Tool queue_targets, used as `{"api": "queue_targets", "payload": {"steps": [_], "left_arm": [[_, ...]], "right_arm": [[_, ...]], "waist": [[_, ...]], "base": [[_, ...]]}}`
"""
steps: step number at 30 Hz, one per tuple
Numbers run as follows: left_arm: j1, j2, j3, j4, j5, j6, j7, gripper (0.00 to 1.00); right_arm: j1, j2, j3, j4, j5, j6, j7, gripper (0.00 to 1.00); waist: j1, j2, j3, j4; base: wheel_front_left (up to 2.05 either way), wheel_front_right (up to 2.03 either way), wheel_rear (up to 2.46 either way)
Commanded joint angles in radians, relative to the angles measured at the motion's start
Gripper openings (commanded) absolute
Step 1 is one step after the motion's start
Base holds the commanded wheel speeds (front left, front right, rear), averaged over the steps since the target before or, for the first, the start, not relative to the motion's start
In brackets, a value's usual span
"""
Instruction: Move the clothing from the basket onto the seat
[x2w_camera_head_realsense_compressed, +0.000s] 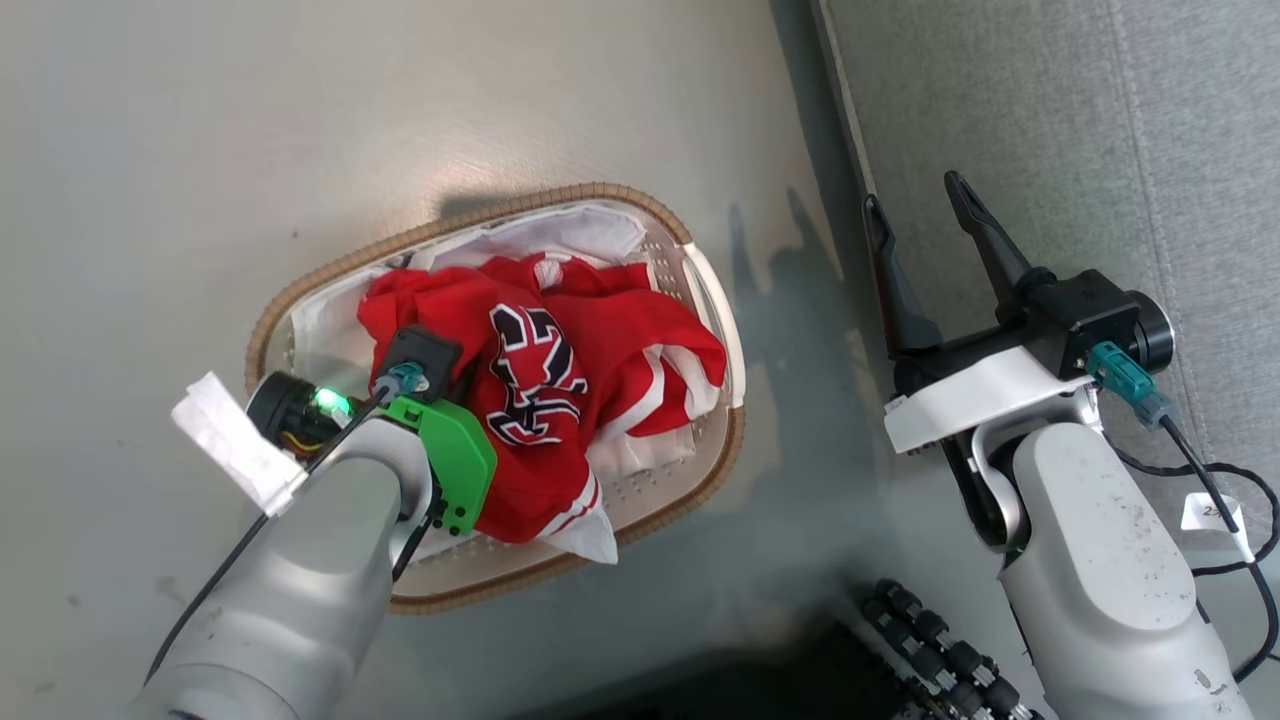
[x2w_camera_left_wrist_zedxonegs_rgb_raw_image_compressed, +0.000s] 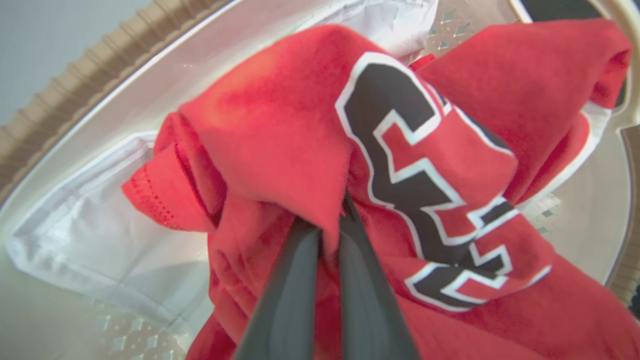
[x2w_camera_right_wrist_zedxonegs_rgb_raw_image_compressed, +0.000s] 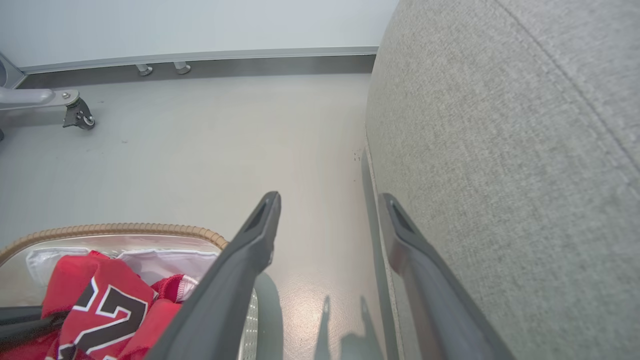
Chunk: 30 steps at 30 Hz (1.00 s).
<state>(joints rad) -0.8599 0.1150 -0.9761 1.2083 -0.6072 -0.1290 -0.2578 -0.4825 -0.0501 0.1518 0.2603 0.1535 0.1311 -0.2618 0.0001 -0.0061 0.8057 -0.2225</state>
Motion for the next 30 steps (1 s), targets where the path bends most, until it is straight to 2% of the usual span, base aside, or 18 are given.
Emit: {"api": "queue_targets", "payload": {"steps": [1,7,13,20,30], "left_arm": [[0.019,0.012,0.016,-0.011,-0.017,-0.003,-0.009,0.00],[0.094,0.044,0.099,-0.135,-0.018,-0.003,-0.008,0.00],[0.194,0.050,0.195,-0.261,0.042,-0.002,-0.007,0.00],[0.327,0.025,0.326,-0.403,0.123,-0.002,-0.007,0.00],[0.465,-0.009,0.452,-0.614,0.197,-0.003,-0.007,0.00]], "right_arm": [[0.008,-0.003,0.000,0.002,-0.006,-0.001,-0.005,1.00],[0.032,-0.004,-0.007,0.021,-0.008,-0.001,-0.005,1.00],[0.065,-0.003,-0.013,0.047,-0.024,-0.001,-0.005,1.00],[0.124,-0.013,-0.013,0.074,-0.028,-0.001,-0.005,1.00],[0.214,-0.019,-0.017,0.092,-0.003,-0.001,-0.005,1.00]], "waist": [[-0.0001,0.0061,-0.053,0.014],[-0.0001,0.0061,-0.156,0.038],[-0.0001,0.0061,-0.268,0.073],[-0.0001,0.0061,-0.403,0.116],[-0.0001,0.0061,-0.570,0.154]], "base": [[0.00,0.00,0.00],[0.00,0.00,0.00],[0.00,0.00,0.00],[0.00,0.00,0.00],[0.00,0.00,0.00]]}}
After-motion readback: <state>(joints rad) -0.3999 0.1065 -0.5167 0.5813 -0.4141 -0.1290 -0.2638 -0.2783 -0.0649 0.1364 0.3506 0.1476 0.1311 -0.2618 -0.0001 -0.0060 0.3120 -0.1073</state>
